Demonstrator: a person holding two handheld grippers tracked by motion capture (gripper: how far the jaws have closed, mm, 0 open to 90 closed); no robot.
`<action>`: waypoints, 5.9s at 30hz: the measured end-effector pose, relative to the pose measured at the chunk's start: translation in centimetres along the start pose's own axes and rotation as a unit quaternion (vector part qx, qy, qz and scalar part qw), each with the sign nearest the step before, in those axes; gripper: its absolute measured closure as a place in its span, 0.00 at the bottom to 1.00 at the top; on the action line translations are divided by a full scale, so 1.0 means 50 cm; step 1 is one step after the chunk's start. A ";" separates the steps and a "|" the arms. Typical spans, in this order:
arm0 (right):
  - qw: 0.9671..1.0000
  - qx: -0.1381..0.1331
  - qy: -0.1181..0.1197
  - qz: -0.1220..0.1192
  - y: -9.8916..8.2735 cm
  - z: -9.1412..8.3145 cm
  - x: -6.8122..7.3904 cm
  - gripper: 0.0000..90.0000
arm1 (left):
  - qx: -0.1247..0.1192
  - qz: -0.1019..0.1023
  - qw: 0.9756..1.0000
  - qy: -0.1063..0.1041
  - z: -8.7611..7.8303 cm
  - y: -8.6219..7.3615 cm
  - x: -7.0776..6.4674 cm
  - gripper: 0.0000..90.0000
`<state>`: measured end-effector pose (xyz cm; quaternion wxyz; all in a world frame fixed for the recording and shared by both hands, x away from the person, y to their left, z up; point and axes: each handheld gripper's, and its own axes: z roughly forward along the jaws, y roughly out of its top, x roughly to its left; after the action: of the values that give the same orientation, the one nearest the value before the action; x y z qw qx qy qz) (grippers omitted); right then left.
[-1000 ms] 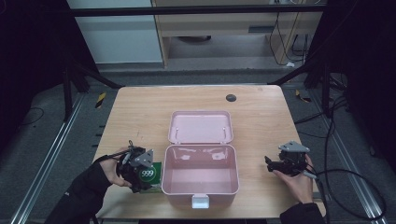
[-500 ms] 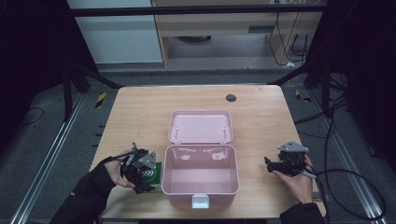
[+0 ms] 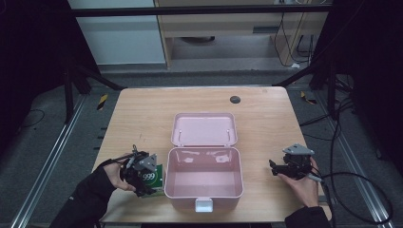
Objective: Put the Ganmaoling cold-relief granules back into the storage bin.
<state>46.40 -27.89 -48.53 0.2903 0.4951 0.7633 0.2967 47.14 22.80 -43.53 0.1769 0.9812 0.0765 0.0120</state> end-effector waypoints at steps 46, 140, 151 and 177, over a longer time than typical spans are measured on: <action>1.000 -0.004 0.000 0.002 0.000 -0.003 -0.003 0.11 | -0.042 0.016 0.999 0.028 -0.252 0.077 -0.034 0.16; 1.000 0.003 0.004 -0.004 -0.002 0.005 0.000 0.11 | -0.009 0.093 0.995 -0.018 -0.090 0.279 -0.028 0.16; 1.000 0.007 0.005 -0.006 -0.003 0.006 0.001 0.11 | -0.001 0.087 0.996 -0.019 -0.054 0.266 -0.026 0.16; 1.000 0.012 0.007 -0.009 -0.003 0.009 0.001 0.09 | 0.014 0.084 0.996 -0.025 0.005 0.243 -0.025 0.14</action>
<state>46.61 -27.81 -48.95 0.2817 0.4894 0.7734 0.2882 47.67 11.26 -39.53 0.1634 0.9865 -0.0104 0.0012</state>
